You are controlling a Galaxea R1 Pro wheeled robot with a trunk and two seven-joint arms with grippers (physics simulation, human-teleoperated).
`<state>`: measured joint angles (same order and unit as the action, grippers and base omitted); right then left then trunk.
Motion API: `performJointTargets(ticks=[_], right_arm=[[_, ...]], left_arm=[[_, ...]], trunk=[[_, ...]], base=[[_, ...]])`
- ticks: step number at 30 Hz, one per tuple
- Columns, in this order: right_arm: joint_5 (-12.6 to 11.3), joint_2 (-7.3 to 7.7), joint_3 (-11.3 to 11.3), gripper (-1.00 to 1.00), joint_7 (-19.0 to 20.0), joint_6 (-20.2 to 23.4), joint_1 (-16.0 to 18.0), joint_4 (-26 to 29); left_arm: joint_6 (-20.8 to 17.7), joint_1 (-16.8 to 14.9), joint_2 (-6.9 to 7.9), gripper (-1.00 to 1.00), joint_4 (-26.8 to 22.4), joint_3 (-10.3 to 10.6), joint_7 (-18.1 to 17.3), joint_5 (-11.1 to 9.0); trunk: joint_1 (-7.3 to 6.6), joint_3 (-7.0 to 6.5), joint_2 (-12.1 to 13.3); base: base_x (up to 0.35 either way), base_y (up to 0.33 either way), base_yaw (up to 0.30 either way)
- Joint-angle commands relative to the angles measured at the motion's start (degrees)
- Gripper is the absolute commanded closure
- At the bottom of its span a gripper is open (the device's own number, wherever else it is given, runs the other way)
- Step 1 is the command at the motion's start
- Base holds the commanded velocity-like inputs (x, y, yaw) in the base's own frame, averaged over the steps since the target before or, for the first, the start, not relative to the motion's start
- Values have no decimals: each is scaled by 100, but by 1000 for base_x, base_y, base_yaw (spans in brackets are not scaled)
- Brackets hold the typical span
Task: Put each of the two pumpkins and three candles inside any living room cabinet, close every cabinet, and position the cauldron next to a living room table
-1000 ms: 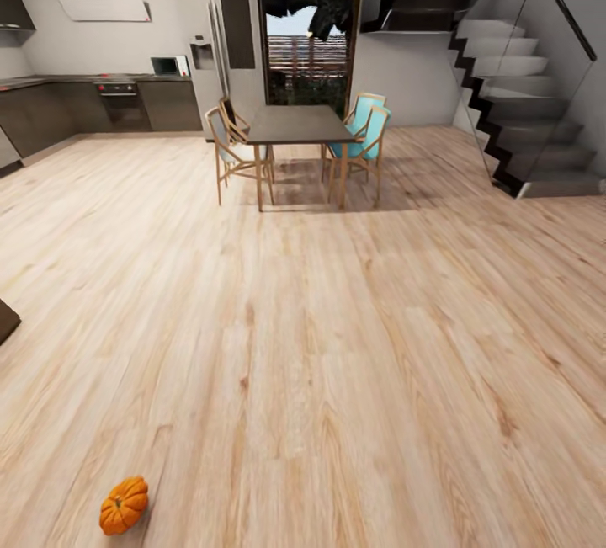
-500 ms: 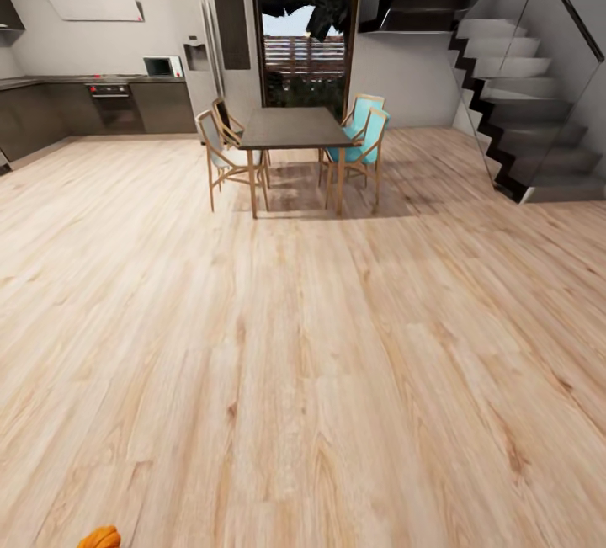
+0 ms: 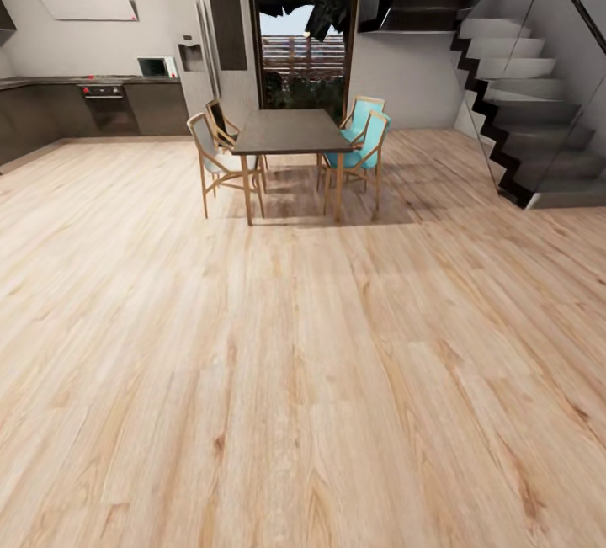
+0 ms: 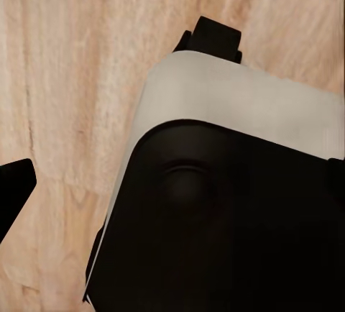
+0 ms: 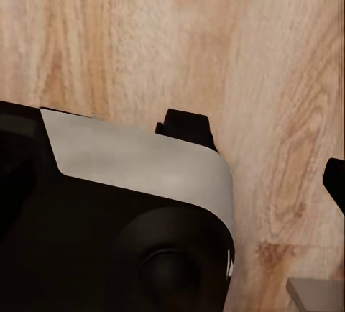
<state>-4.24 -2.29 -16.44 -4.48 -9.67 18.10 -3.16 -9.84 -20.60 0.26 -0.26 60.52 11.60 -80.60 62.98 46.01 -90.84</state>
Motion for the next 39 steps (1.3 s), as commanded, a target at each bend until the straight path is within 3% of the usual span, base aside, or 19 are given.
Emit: performJointTargets(ticks=[1,12,39], right_arm=[[1,0,0,-100,0,0,0,0],[-6,1,0,-100,0,0,0,0],[-7,-7,0,-100,0,-1,0,-7]], left_arm=[[0,1,0,-100,0,0,0,0],[0,2,1,-100,0,2,-1,0],[3,3,0,-100,0,1,0,0]], trunk=[[0,0,0],[0,0,0],[0,0,0]], base=[[330,-75,0],[330,-75,12],[330,-75,276]])
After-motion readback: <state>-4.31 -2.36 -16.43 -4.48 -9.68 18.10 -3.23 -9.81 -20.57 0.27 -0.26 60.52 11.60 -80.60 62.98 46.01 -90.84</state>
